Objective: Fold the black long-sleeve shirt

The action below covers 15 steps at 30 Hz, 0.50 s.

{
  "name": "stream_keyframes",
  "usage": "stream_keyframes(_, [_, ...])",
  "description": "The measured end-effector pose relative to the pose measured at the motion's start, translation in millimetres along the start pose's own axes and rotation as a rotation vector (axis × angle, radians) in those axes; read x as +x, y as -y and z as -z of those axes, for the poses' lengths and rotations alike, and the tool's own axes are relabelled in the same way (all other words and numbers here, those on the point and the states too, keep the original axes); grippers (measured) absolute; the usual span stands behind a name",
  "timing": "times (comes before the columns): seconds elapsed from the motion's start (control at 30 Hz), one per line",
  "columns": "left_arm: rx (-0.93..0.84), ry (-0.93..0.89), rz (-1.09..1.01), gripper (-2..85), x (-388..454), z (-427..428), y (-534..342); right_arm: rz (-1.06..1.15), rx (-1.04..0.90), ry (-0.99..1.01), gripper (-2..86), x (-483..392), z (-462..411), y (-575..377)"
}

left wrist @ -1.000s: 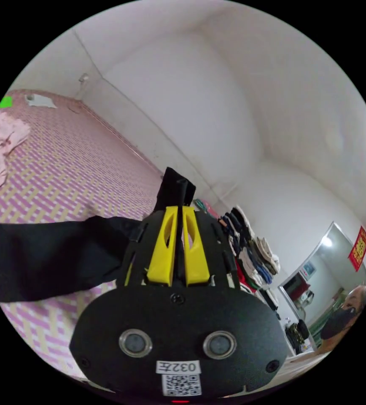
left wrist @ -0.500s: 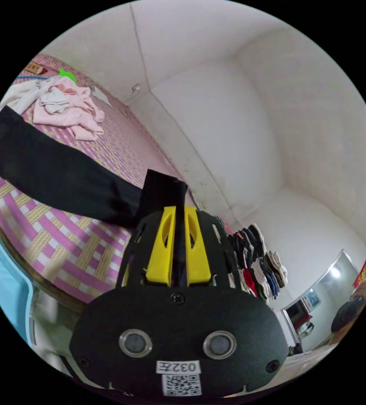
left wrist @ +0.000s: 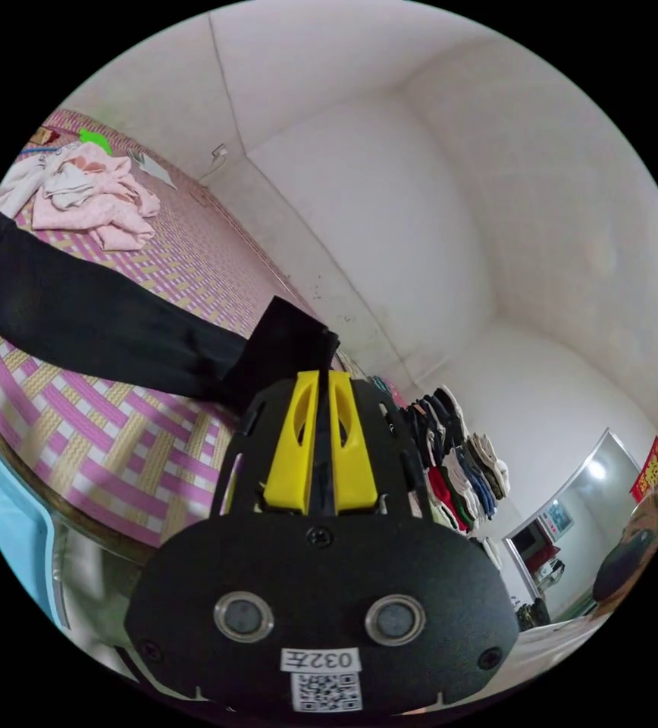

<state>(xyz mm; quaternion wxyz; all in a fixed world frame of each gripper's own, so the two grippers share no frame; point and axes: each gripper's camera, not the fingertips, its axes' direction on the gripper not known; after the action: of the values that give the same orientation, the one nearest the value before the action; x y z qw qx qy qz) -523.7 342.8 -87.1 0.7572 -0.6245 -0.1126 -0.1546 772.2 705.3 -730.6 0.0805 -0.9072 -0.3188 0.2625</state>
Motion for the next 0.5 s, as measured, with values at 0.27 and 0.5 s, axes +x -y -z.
stream_keyframes(0.27, [0.081,-0.038,-0.026,-1.7,16,6,31,-0.019,-0.118,0.067,8.1,-45,-11,-18])
stream_keyframes(0.5, [0.053,-0.214,-0.124,-1.7,72,-33,86,-0.275,0.235,-0.045,8.9,-35,90,-89])
